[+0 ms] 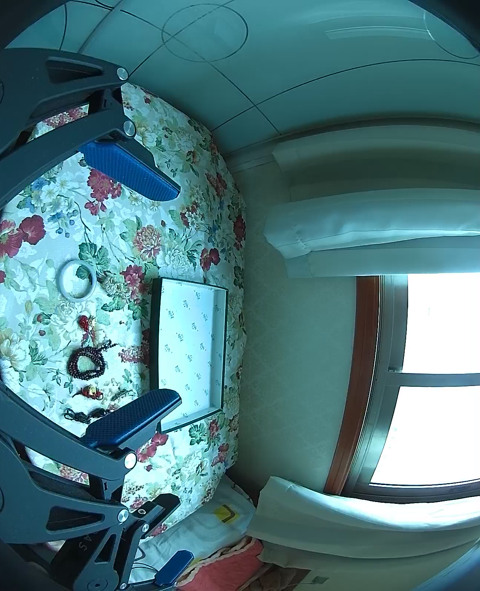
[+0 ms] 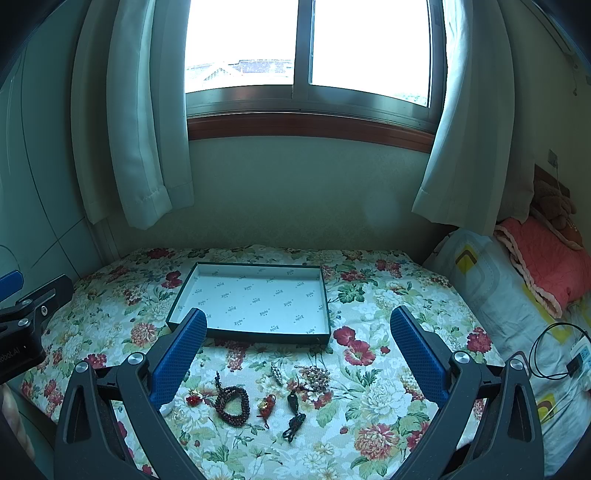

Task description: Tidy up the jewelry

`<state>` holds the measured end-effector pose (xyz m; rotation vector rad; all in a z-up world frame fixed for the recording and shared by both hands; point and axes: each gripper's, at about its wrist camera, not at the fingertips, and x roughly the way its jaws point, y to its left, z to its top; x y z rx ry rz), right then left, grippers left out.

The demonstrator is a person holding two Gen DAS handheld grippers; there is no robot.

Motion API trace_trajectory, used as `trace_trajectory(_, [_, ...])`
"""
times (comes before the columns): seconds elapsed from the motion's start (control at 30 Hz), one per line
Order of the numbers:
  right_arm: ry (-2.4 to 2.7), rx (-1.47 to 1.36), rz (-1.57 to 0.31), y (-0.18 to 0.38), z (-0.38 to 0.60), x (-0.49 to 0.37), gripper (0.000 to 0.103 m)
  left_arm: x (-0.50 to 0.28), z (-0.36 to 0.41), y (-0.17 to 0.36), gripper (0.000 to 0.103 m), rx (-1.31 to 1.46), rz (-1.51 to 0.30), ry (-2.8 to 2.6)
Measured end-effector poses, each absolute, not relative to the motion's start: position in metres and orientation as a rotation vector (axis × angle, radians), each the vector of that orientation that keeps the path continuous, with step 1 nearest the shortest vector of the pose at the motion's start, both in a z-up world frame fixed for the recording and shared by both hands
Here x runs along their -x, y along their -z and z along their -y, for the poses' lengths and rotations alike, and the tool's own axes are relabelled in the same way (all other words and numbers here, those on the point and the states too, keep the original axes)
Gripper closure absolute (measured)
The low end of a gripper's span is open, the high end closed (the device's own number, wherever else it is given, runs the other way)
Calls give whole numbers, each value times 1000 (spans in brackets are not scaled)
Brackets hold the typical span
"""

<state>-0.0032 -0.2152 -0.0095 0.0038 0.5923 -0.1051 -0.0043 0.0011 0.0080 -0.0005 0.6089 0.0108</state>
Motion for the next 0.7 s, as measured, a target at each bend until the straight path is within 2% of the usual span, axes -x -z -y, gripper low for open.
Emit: trace_trajectory(0.7, [105, -2, -592, 7, 216, 2, 4, 5, -1, -8, 2, 1, -610, -9])
